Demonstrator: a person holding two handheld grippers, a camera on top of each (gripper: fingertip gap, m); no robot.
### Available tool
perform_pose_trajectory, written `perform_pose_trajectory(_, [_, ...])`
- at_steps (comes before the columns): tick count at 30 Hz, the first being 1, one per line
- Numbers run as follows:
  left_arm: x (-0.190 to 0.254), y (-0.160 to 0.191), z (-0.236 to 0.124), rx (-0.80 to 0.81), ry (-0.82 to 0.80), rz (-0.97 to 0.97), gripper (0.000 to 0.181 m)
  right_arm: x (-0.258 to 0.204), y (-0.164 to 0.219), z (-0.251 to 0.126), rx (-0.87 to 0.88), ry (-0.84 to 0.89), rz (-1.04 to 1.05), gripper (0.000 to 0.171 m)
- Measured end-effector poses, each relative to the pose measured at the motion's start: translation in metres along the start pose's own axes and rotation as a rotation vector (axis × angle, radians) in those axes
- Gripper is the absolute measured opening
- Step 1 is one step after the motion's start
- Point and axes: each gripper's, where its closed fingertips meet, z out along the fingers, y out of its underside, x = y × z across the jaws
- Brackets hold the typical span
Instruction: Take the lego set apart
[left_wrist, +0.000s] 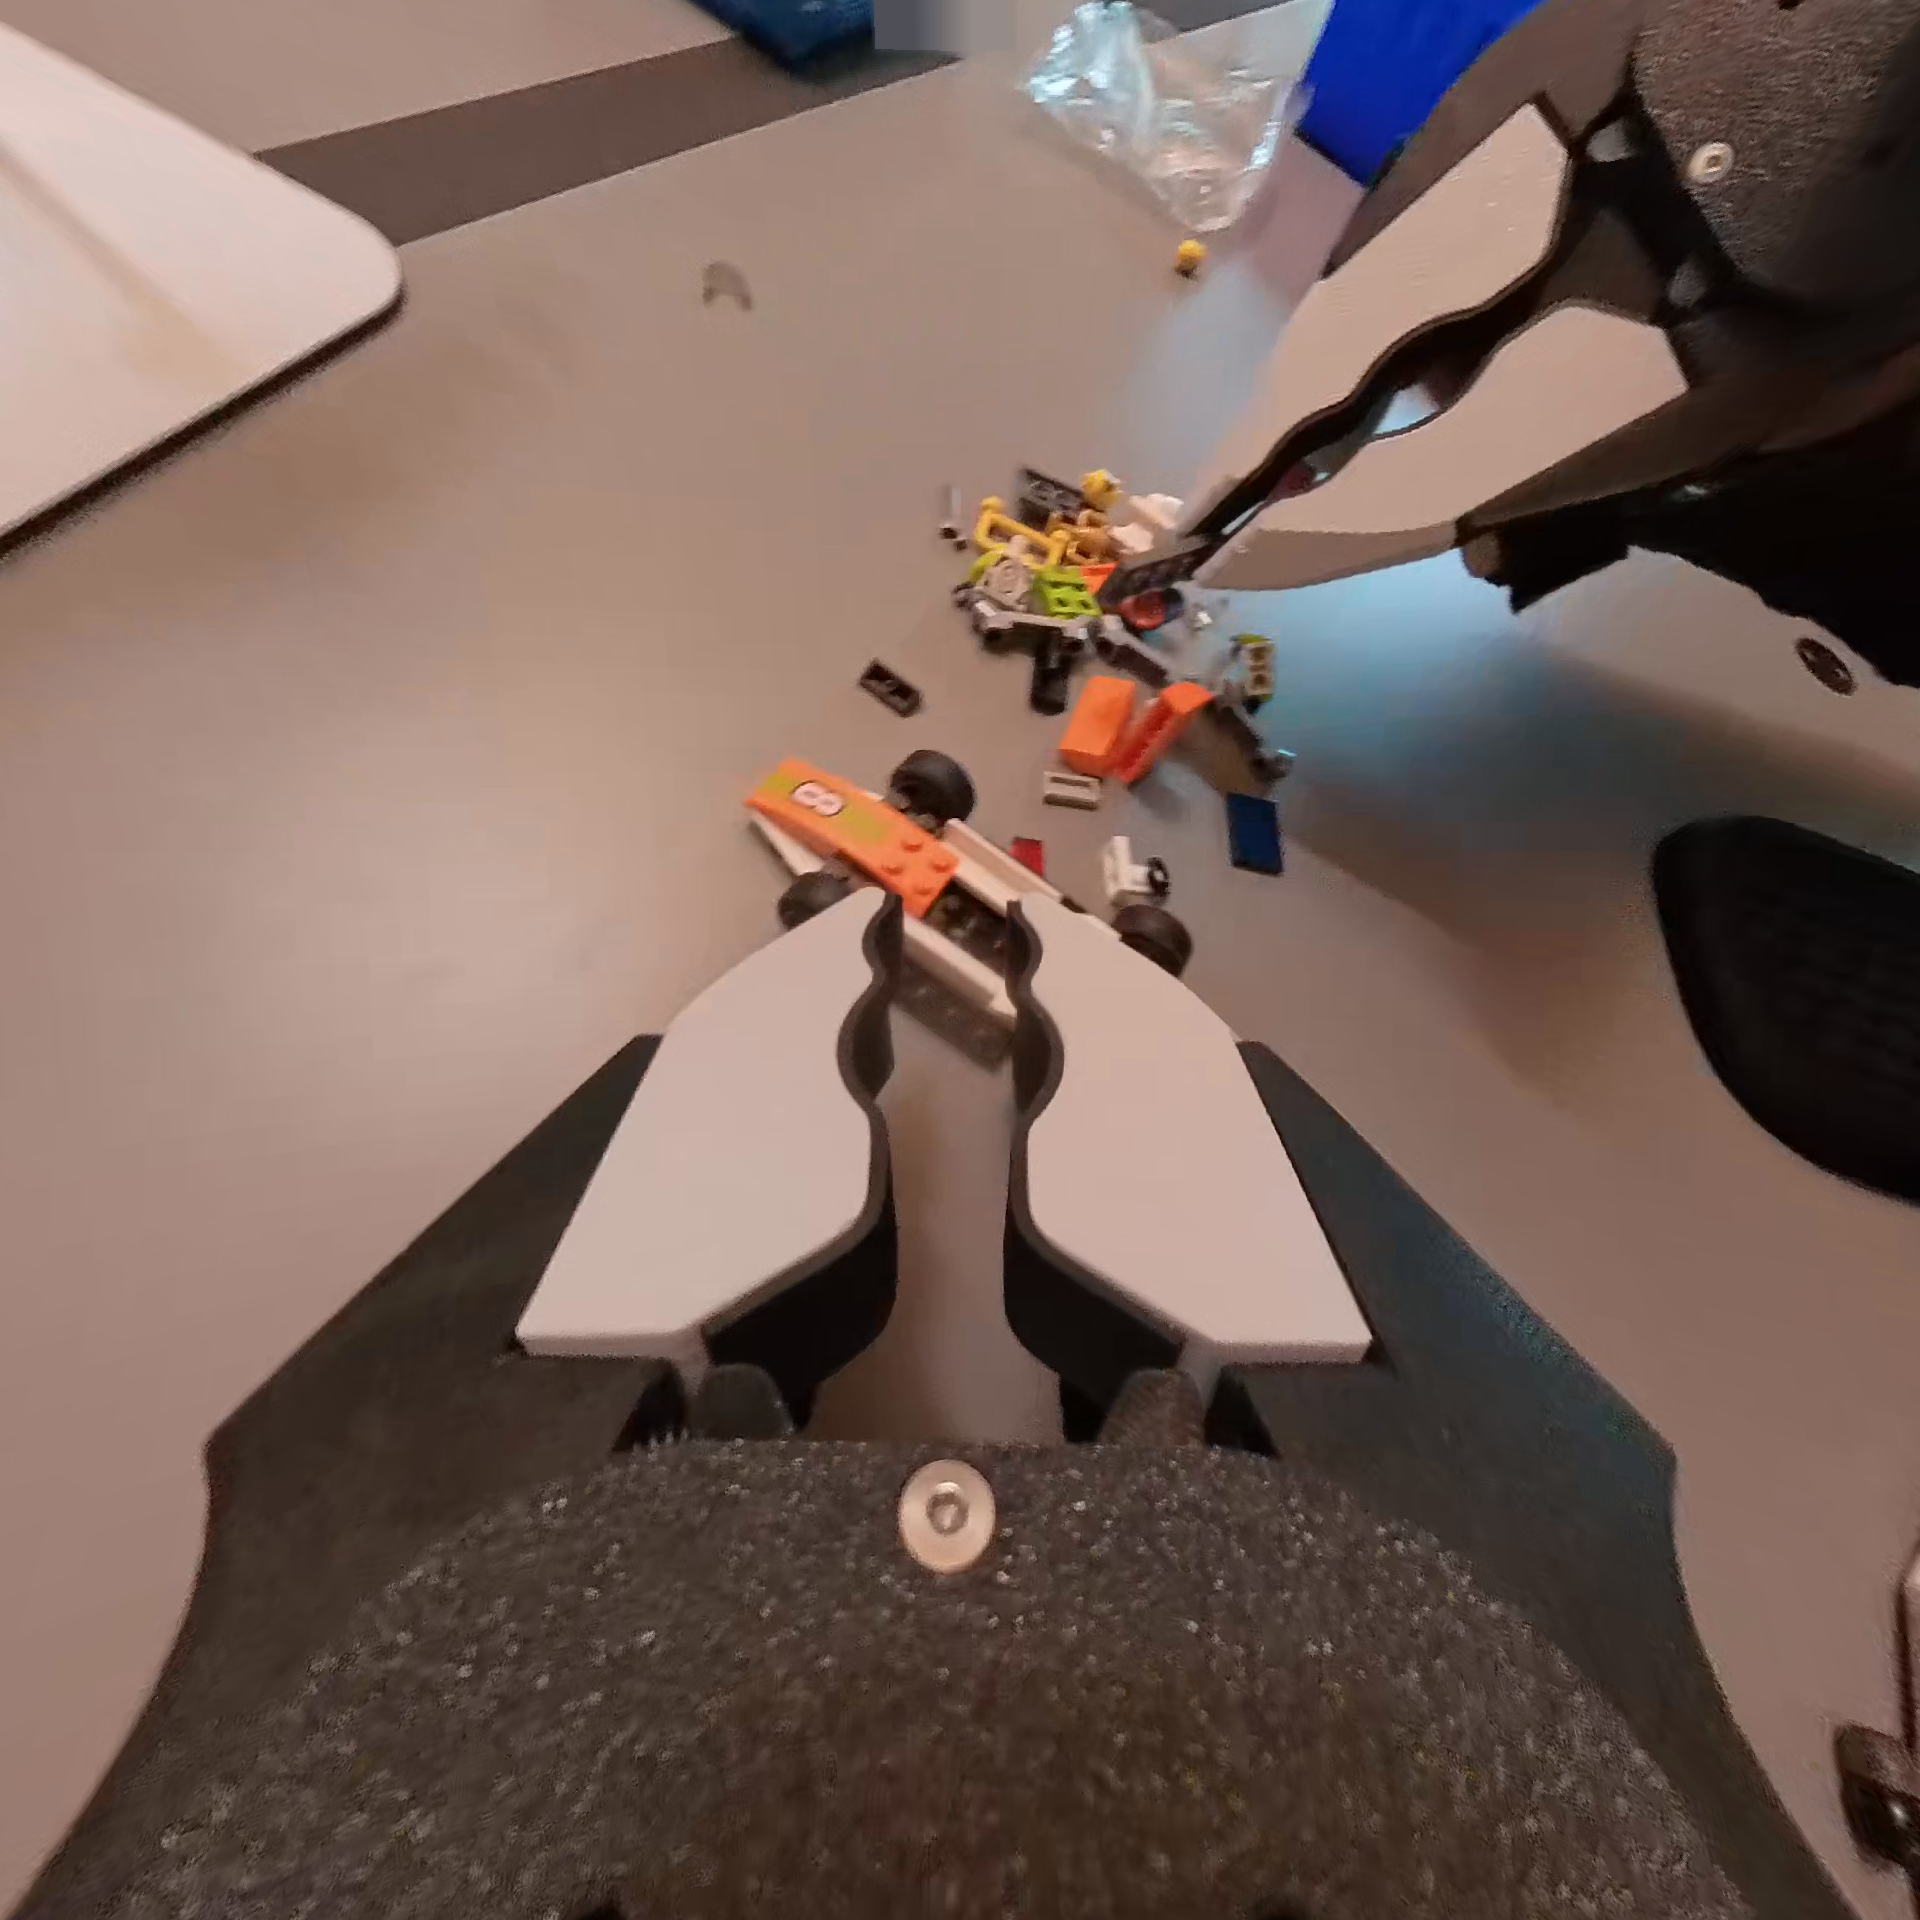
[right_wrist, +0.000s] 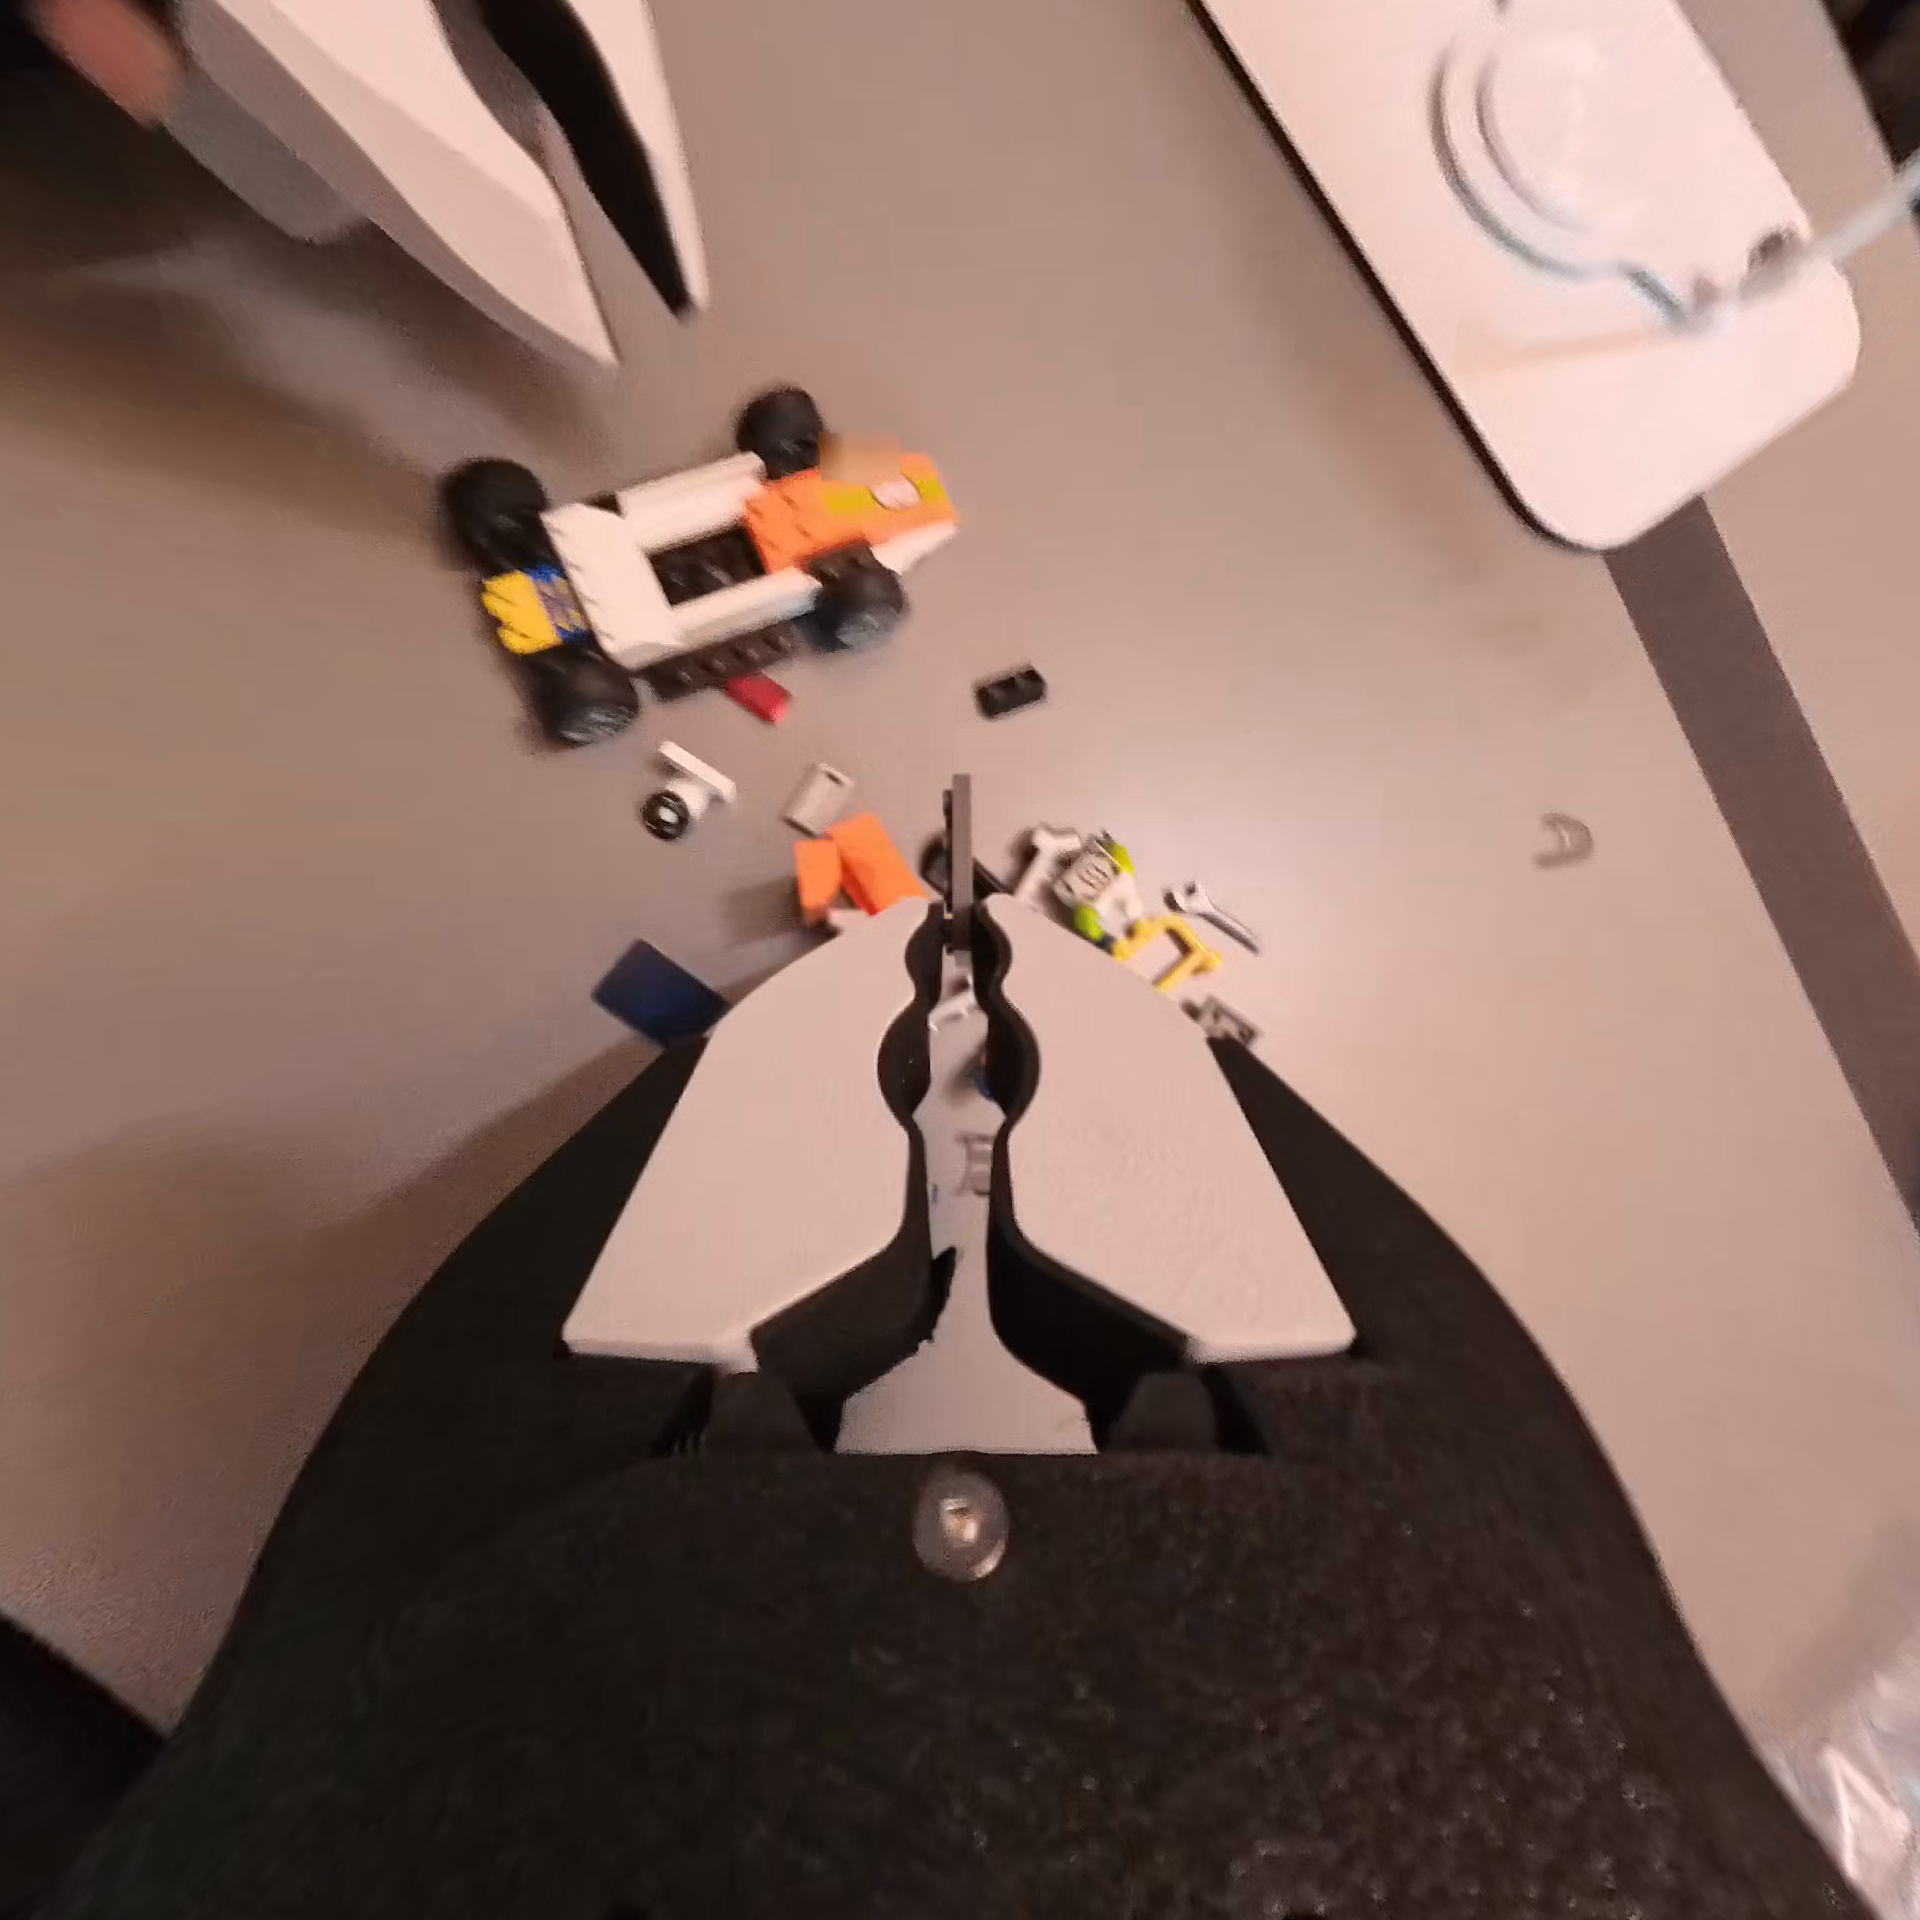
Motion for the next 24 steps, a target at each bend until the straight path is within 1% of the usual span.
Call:
perform_pose_trajectory(4, [-0.012,0.004,0.000,-0.011,-0.040,-0.022,0.018,0.011,0.012,0.005,-0.027,0.028,0.069,0.005])
perform_pose_trajectory(10, [-0.014,0.008,0.002,-0.029,-0.051,-0.008,0.018,0.009,0.000,0.002,0.022,0.026,0.072,0.019])
perform_pose_trajectory(15, [-0.015,0.009,0.002,-0.033,-0.053,-0.008,0.018,-0.024,-0.026,0.002,0.098,-0.061,-0.038,0.022])
perform_pose_trajectory(18, [-0.015,0.010,0.003,-0.036,-0.052,-0.008,0.018,-0.058,-0.040,0.009,0.111,-0.152,-0.131,0.031])
perform_pose_trajectory(21, [-0.014,0.010,0.003,-0.039,-0.050,-0.006,0.018,-0.081,-0.045,0.023,0.072,-0.185,-0.230,0.037])
perform_pose_trajectory(24, [-0.014,0.010,0.003,-0.039,-0.050,-0.005,0.017,-0.090,-0.046,0.042,0.007,-0.182,-0.321,0.041])
